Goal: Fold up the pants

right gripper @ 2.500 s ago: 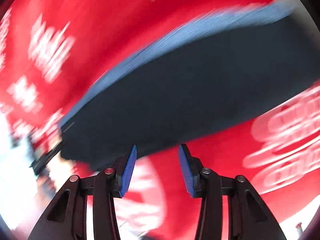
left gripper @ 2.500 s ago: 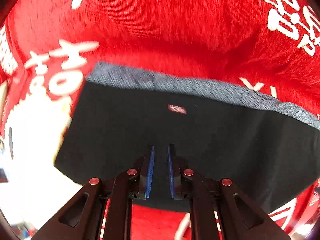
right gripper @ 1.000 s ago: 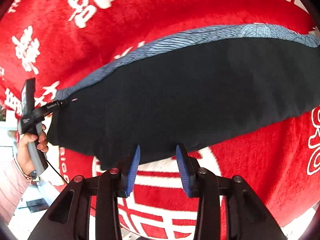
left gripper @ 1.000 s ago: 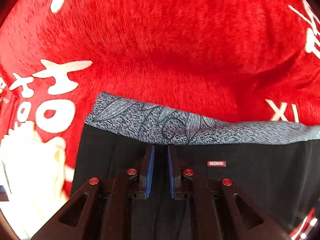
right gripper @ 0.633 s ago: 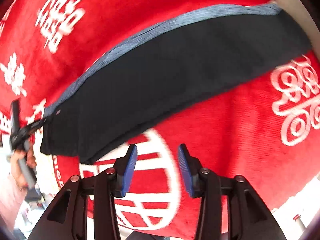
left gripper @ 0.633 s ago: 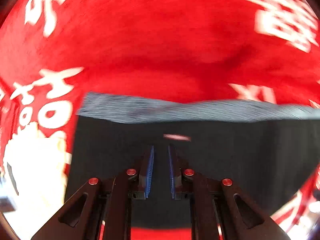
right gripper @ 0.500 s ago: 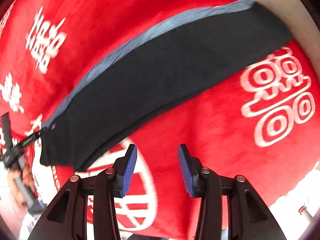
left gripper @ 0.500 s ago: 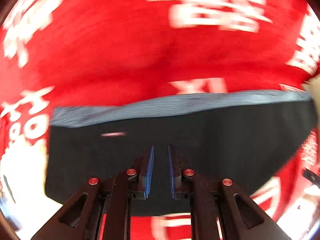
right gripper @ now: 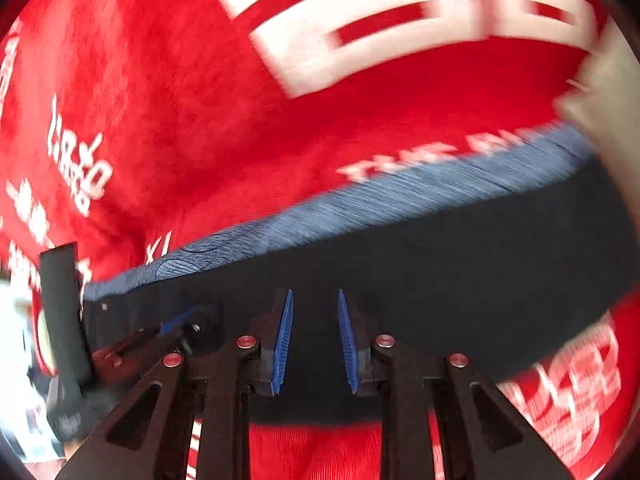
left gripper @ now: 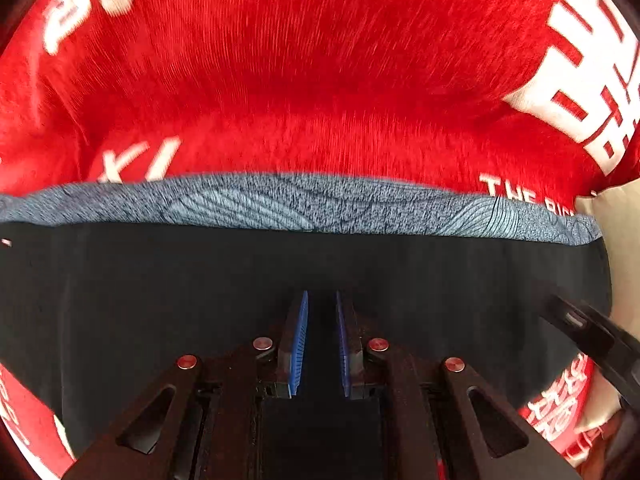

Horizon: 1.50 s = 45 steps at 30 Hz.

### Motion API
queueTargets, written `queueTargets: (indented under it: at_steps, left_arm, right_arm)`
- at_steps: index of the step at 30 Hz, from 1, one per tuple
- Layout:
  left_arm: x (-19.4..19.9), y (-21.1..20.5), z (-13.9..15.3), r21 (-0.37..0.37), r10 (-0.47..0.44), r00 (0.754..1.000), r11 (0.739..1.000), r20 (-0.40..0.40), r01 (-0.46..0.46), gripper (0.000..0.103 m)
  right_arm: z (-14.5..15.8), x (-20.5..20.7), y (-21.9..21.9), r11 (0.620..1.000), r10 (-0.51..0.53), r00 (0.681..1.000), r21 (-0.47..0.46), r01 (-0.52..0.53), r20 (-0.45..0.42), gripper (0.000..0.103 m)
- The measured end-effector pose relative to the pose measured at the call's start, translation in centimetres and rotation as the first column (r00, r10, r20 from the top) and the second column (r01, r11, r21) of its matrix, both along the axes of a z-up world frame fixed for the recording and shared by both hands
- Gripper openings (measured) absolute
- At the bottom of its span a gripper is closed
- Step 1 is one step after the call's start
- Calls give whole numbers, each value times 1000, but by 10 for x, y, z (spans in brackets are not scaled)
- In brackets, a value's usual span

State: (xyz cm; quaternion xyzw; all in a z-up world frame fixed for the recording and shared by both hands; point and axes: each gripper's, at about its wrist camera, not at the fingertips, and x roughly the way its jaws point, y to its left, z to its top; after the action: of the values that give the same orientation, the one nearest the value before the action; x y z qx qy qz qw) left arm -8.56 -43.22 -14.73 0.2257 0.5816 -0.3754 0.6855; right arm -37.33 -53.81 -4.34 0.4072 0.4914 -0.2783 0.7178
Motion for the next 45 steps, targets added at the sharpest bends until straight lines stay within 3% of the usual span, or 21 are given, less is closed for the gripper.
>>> queueTargets:
  at_steps: [2,3,4,9,12,14,16,20,22,24,25,26,27,28,29,31,35,39,42,45]
  left_arm:
    - [-9,-1,0,4,-35,998,999,48,35,16]
    - [-12,-2,-1,8,-42,997,999,62,41,16]
    - [-14,-3,-1,14,-43,996,999,73,42,16]
    - [-22,-14,-4,44,-25,994,999,111,21,16]
    - [-30,-19,-4,55,-32,990,998,135,25,16]
    - [-32,-21,-5,65,-32,990,998,137,23,16]
    - [-39,-20,-2,75,-36,990,997,139,26,16]
    - [-49,-25,-4,95,-51,987,995,154,37,16]
    - [-51,-28,-5,102,-60,985,994,163,44,16]
    - [-53,-32,-2,110,-72,983,992,170,54,16]
    - [-53,-35,-2,124,-84,982,990,169,63,16]
    - [-54,-38,0,136,-93,982,988,165,71,16]
    - [-53,-41,1,146,-100,982,986,160,76,18]
    - [-53,-43,3,165,-103,981,983,163,76,34]
    - [-51,-45,9,181,-98,979,981,178,65,60]
    - [-47,-43,21,153,-72,982,987,176,45,72]
    - [-50,-43,35,140,-69,989,989,127,51,72]
    - [-69,-43,40,146,-111,988,985,107,95,72]
    - [-86,-41,36,156,-140,986,980,87,125,72]
    - [-103,-43,37,157,-160,984,977,73,147,72]
  right_arm:
    - [-19,9,-9,999,51,998,-9,-52,-39,23]
    - [-24,7,-17,999,54,998,-6,-54,-45,12]
    - [-27,-2,-29,999,41,999,14,-41,-11,8]
    - [-17,-57,-83,993,-87,993,-82,81,-80,11]
    - [-10,-99,-123,965,-206,959,-203,166,-194,10]
    - [2,-112,-131,960,-222,958,-215,181,-182,12]
    - [19,-116,-119,956,-227,954,-232,180,-196,20]
    - [39,-126,-66,964,-203,971,-200,175,-127,30]
    - [24,-130,-41,968,-184,964,-205,144,-190,33]
    - [1,-145,-44,970,-205,949,-175,166,-238,30]
    - [5,-155,-50,960,-249,953,-173,219,-175,29]
    - [9,-154,-55,954,-274,947,-173,246,-166,30]
    - [17,-157,-55,948,-294,941,-179,265,-166,35]
    - [23,-161,-53,942,-311,938,-180,283,-152,41]
    - [31,-169,-49,935,-336,935,-160,316,-117,46]
    - [39,-181,-42,920,-385,920,-111,376,-76,57]
    - [38,-197,-28,903,-430,900,-27,429,-72,57]
    - [30,-206,-17,883,-470,875,-41,468,-114,57]
    - [24,-215,-17,844,-532,846,49,534,-45,55]
    - [17,-218,-14,830,-545,838,155,536,23,55]
